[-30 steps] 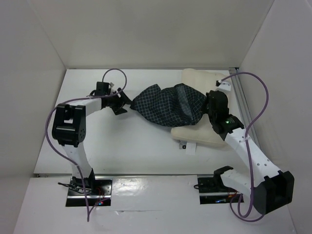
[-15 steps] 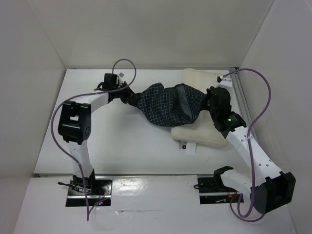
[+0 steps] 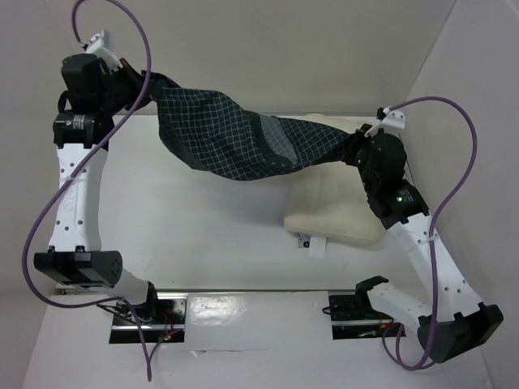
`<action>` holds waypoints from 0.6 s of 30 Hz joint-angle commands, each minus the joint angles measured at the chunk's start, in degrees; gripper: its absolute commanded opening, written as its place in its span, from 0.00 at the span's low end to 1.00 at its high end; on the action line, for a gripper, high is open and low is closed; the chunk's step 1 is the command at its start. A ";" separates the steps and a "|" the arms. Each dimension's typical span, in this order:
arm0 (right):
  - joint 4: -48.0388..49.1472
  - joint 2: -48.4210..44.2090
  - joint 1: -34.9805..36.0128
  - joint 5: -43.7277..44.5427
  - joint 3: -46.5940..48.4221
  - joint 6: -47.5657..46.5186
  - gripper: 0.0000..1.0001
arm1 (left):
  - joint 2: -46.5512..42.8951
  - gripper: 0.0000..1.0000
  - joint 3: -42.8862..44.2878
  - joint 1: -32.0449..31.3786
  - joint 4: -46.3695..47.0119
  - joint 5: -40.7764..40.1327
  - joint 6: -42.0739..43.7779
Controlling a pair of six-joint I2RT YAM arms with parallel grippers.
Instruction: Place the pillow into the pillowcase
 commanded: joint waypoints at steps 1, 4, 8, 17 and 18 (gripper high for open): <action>2.84 0.02 -0.36 -3.85 -0.15 -1.66 0.00 | 5.43 0.00 6.01 1.21 -7.28 -6.06 4.66; 12.04 2.13 0.60 -9.48 -7.41 -0.08 0.00 | 21.14 0.00 22.86 2.44 -13.24 -4.39 6.77; 25.15 11.32 6.13 -8.27 -14.39 3.27 0.00 | 38.66 0.76 31.61 3.84 -12.30 -6.76 6.00; 22.62 24.28 18.63 0.10 -9.20 3.88 0.00 | 17.65 0.89 -6.14 6.39 -5.36 -12.46 2.66; 22.62 24.29 19.32 0.09 -9.21 3.88 0.00 | 14.72 0.89 -9.75 6.39 -5.35 -13.43 2.13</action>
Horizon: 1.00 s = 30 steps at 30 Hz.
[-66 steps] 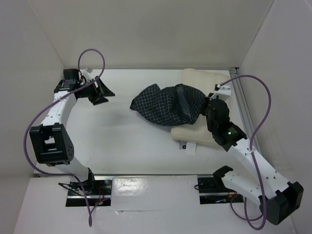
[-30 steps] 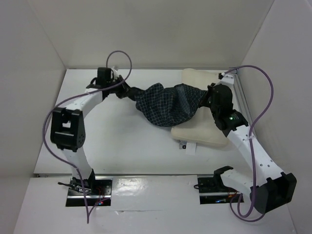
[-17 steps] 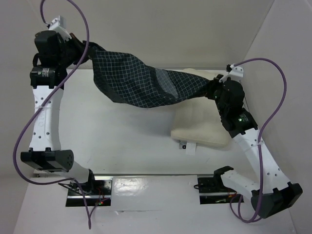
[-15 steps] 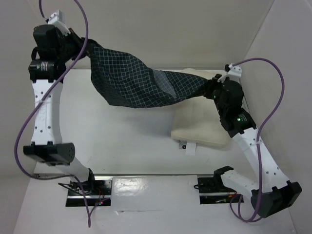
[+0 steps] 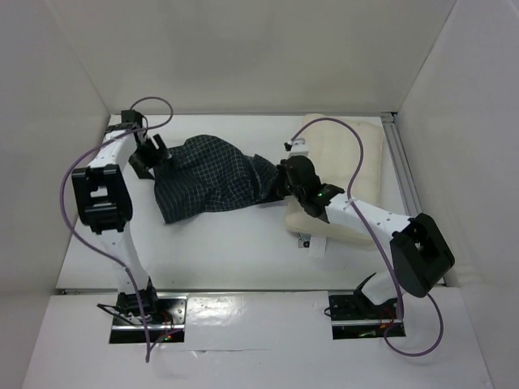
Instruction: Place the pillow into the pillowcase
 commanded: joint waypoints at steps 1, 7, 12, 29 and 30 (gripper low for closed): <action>4.57 -1.64 0.49 3.26 1.87 1.00 0.00 | -24.40 0.89 -8.35 -0.62 3.81 -5.21 -2.29; 3.33 -0.49 2.51 3.26 2.40 2.05 0.00 | -36.73 0.92 -35.43 2.45 9.08 -3.48 -10.81; 2.01 0.13 3.74 3.26 4.42 1.44 0.00 | -34.99 0.97 -46.85 1.75 12.34 5.50 -13.63; 1.31 1.70 3.74 5.72 10.93 -4.35 0.00 | -28.56 0.00 -46.99 1.66 20.68 9.45 -16.11; 1.31 1.71 3.05 5.72 12.67 -5.67 0.00 | -27.78 0.00 -44.01 2.62 19.12 9.97 -15.49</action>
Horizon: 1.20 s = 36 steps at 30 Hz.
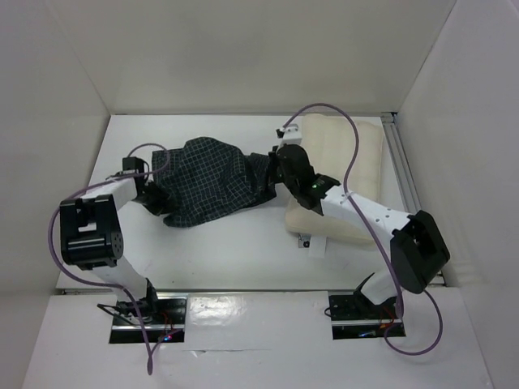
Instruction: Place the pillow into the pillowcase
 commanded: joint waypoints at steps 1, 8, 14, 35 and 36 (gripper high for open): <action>1.57 2.18 -0.78 2.81 6.06 -5.15 0.00 | 1.32 0.00 11.65 2.01 0.92 2.22 2.92; 1.59 9.03 -8.86 4.50 27.13 -18.69 0.00 | 18.71 0.00 60.06 5.18 -13.13 15.12 7.32; 2.09 11.08 -14.23 3.34 42.98 -25.28 0.00 | 22.25 0.00 77.62 8.86 -6.06 28.48 -0.67; -4.14 -7.66 17.55 -7.13 -9.40 -3.60 0.00 | 14.68 0.68 44.74 18.36 -8.13 19.29 14.08; -4.66 -5.82 22.71 -5.98 -10.01 -1.58 0.03 | 14.68 0.76 47.08 18.37 -10.40 16.66 15.13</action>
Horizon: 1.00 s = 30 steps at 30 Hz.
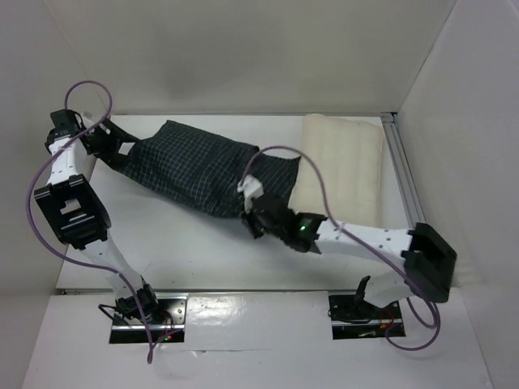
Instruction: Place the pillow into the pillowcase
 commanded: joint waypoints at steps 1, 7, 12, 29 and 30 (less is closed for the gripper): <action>-2.30 7.69 9.42 1.28 -1.82 8.51 0.21 | -2.21 0.86 3.74 0.75 -3.69 -6.53 4.30; -8.72 14.06 13.31 6.55 3.44 8.61 0.86 | -1.51 0.82 8.76 -1.09 -7.47 -5.84 8.51; -11.44 5.81 3.68 6.56 4.07 8.77 0.92 | -2.29 0.72 9.56 -11.54 -12.65 -16.62 14.14; -20.14 11.32 -30.19 -3.90 17.42 18.97 0.68 | 6.31 0.69 4.46 -46.27 -11.07 -36.93 17.49; -20.15 12.11 -30.19 -5.64 17.43 18.97 0.60 | 6.31 0.63 4.45 -46.27 -11.08 -37.73 17.48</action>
